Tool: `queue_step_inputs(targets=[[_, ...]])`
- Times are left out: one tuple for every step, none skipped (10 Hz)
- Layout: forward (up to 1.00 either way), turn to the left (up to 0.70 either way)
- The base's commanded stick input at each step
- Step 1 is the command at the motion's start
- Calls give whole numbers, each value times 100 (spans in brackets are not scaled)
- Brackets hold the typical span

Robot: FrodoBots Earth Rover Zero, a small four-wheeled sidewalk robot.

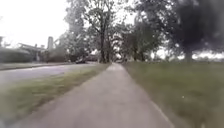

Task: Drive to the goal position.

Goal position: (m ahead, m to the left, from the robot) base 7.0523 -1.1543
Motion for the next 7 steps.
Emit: queue_step_inputs(targets=[[100, 0], [100, 0], [100, 0], [100, 0], [100, 0], [100, 0], [100, 0]])
